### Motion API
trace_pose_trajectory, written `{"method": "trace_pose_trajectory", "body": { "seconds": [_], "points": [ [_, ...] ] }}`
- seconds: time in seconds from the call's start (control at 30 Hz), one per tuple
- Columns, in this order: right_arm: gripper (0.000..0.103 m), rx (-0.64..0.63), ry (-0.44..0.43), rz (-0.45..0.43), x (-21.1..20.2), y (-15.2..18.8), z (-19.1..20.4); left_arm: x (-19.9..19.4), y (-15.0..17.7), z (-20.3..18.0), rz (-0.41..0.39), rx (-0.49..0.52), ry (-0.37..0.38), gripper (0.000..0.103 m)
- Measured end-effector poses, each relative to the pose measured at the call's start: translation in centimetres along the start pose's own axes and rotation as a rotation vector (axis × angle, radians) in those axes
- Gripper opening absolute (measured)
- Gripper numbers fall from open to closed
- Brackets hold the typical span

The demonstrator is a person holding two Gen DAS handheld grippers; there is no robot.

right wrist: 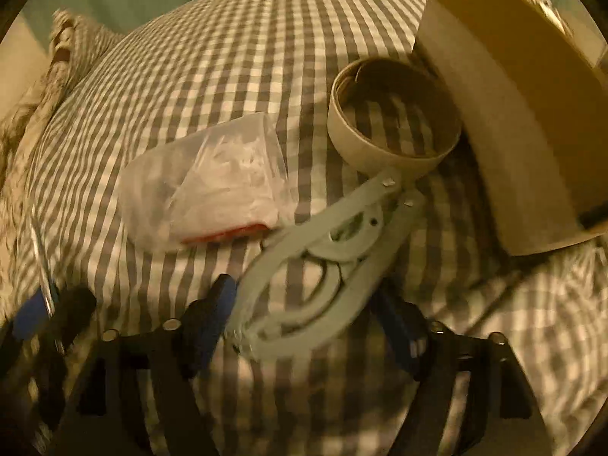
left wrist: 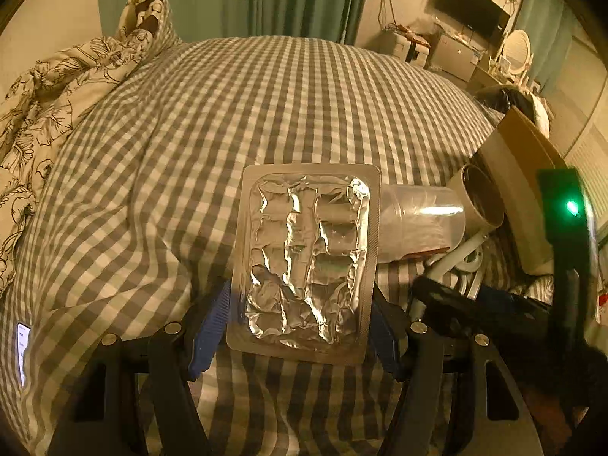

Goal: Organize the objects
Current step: 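Grasp the grey-green plastic clamp with the right gripper, then drop the blister pack into the box while the right gripper drops the clamp in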

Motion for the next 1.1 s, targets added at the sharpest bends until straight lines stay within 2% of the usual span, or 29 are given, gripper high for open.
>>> {"method": "trace_pose_trajectory", "body": {
  "seconds": [0.17, 0.27, 0.37, 0.43, 0.5, 0.57, 0.87, 1.1],
  "points": [
    [0.082, -0.041, 0.054, 0.006, 1.6, 0.3, 0.6, 0.4, 0.5, 0.6, 0.020, -0.020, 0.007, 0.069],
    [0.074, -0.078, 0.065, -0.013, 0.9, 0.8, 0.9, 0.2, 0.4, 0.6, 0.013, -0.019, 0.012, 0.069],
    [0.057, -0.111, 0.089, -0.047, -0.6, 1.5, 1.1, -0.4, 0.6, 0.6, 0.001, -0.026, 0.035, 0.069],
    [0.024, -0.159, 0.095, -0.064, -1.8, 2.2, 1.8, -0.8, 0.8, 0.6, -0.002, -0.033, 0.045, 0.069],
    [0.010, -0.205, 0.109, -0.081, -2.8, 2.8, 2.3, -1.5, 1.0, 0.5, -0.010, -0.037, 0.047, 0.069],
    [0.010, -0.233, 0.114, -0.096, -3.8, 3.3, 2.6, -2.1, 1.1, 0.4, -0.019, -0.037, 0.043, 0.069],
    [0.009, -0.195, 0.042, -0.174, -8.6, 4.1, 2.0, -5.4, 2.1, -0.8, -0.052, -0.003, 0.019, 0.069],
    [0.009, -0.171, -0.022, -0.300, -14.9, 3.7, -0.1, -8.9, 1.0, -3.1, -0.112, 0.021, 0.030, 0.069]
  ]
}}
Point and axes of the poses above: each gripper's, at about its wrist camera, not at the fingertips, and x roughly the way its jaws point, z to its left, y to its underside, the point moved 3 cm from there along x, roughly the way its jaws point, and after that the axes turned 6 degrees about -z, right-handed, at the moved point
